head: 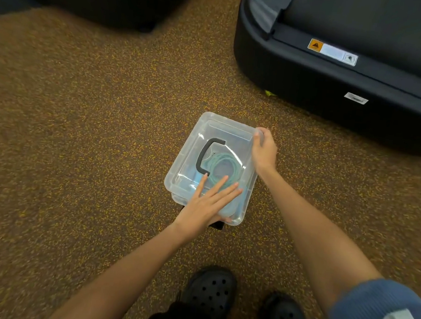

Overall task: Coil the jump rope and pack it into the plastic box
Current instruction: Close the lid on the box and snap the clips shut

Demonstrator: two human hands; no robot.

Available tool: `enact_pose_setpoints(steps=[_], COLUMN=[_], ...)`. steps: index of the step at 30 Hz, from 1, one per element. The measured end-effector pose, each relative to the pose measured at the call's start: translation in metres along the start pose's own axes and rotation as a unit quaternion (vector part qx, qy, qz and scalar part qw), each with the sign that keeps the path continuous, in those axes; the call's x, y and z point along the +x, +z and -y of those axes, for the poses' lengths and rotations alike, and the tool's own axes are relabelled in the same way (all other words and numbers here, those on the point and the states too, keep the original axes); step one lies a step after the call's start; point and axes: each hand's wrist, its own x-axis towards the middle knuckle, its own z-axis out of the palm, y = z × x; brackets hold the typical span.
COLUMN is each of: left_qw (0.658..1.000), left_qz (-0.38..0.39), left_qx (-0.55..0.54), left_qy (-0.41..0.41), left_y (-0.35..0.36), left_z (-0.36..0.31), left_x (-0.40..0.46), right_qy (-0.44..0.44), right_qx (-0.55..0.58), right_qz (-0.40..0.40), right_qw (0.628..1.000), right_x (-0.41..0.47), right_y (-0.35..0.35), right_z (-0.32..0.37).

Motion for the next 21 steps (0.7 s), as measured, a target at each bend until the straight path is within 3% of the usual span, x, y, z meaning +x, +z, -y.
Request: enact_pose_setpoints(steps=[6,11,21], left_qw=[0.996,0.993,0.992], left_qz=[0.025,0.050,0.091], left_qx=[0.082,0.108,0.087], left_qy=[0.017,0.012,-0.001], left_y=[-0.002,0.005,0.012], left_z=[-0.009,-0.024,-0.019], left_x=[0.001,0.004,-0.002], right_qy=[-0.045,-0.034,-0.057], right_qx=[-0.034,-0.037,-0.052], right_qz=[-0.018,-0.012,-0.002], right_qw=[0.998,0.999,0.997], right_x=[-0.002,-0.002,-0.005], right_y=[-0.001,-0.008,-0.002], right_z=[-0.006,-0.019,-0.026])
